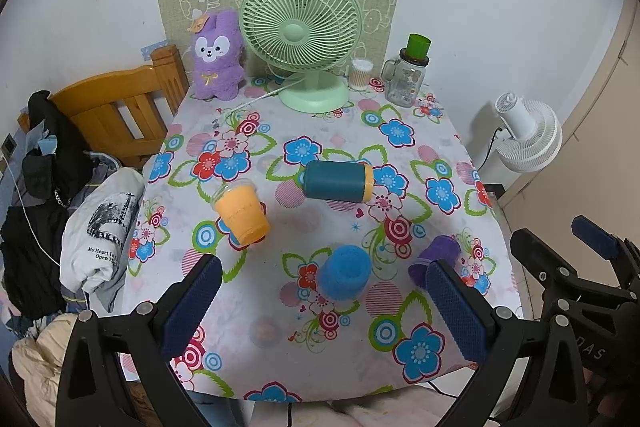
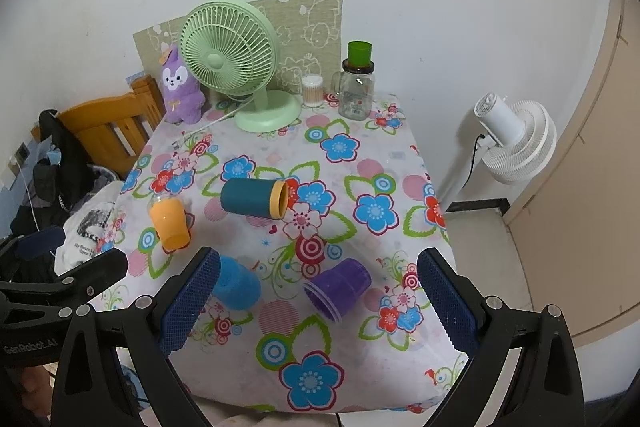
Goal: Flip cup upside down
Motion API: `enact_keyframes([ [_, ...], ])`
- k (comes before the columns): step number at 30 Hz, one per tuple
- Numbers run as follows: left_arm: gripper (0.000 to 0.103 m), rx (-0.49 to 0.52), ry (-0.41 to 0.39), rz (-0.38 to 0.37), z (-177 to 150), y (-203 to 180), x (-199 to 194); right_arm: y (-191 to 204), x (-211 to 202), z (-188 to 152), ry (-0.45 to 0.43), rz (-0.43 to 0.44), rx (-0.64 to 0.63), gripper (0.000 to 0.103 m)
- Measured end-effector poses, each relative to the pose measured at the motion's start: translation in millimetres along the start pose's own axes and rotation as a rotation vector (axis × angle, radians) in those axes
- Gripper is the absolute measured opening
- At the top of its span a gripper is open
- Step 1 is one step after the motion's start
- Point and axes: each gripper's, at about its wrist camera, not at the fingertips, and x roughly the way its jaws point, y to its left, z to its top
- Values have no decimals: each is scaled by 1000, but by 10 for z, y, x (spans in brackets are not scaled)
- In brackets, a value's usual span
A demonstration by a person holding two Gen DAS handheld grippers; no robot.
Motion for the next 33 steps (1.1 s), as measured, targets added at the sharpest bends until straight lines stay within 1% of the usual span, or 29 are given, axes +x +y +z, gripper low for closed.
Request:
enact_keyframes([
  [19,103,0,0,-1,22,16,13,19,47,-10,6,1,0,100],
  [24,103,1,2,10,30,61,26,33,67,-15,9,-5,-2,100],
  [33,103,1,6,3,37,66,52,46,104,1,15,-12,-2,100],
])
